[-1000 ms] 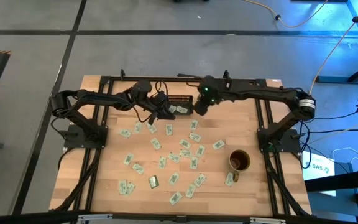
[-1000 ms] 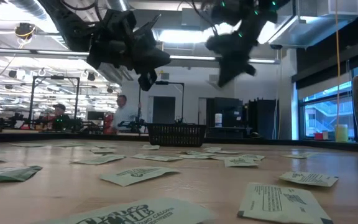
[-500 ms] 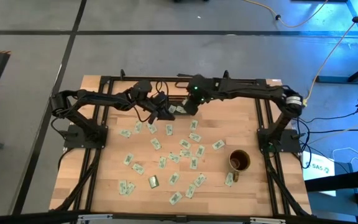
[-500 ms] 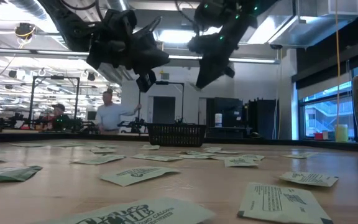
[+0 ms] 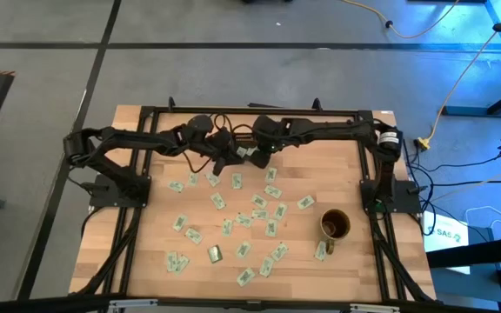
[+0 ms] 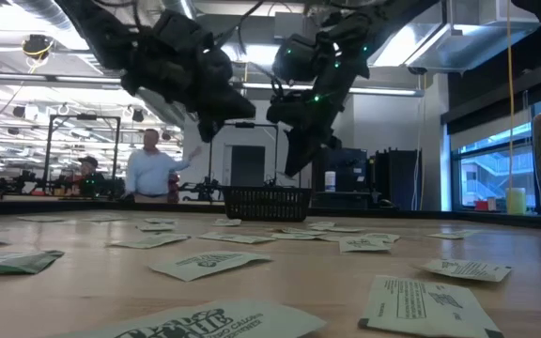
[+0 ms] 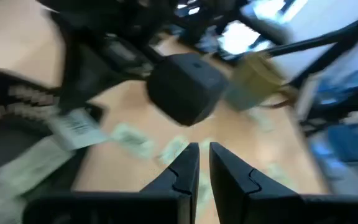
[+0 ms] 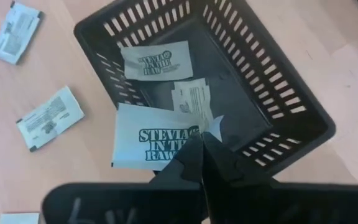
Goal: Pick and place Stevia / Truvia into bins
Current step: Put the white stevia packet into the black bin
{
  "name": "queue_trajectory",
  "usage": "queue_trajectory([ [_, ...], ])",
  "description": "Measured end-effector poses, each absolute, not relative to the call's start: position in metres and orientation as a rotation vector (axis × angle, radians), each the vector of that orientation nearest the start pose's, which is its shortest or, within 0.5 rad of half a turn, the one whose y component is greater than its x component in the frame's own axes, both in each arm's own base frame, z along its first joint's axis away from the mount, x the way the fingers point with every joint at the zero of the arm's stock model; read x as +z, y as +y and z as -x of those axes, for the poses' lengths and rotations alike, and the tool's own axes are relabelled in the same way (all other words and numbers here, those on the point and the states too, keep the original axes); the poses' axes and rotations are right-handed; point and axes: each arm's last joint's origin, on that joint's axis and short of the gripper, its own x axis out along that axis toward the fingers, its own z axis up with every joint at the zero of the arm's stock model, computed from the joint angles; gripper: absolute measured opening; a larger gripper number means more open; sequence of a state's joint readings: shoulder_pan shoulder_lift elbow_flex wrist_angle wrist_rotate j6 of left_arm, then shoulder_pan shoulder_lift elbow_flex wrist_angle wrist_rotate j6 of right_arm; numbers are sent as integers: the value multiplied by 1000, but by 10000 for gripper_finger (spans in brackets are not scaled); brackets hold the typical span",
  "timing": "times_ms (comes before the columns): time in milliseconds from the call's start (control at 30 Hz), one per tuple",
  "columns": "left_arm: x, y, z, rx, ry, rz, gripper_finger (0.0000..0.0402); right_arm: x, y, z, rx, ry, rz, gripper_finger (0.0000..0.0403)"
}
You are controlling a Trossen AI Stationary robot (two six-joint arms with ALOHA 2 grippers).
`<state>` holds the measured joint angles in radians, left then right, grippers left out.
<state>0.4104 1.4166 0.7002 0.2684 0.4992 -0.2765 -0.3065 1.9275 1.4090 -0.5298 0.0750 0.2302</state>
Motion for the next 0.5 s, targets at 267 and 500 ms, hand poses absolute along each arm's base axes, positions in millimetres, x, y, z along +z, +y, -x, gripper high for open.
queue_trajectory([
  [267, 233, 87, -234, 253, 527, 323, 31, 197, -126, -390, -463, 953, -322, 5],
  [500, 233, 77, -206, 510, 694, 304, 31, 199, -127, -392, -464, 911, -317, 32],
])
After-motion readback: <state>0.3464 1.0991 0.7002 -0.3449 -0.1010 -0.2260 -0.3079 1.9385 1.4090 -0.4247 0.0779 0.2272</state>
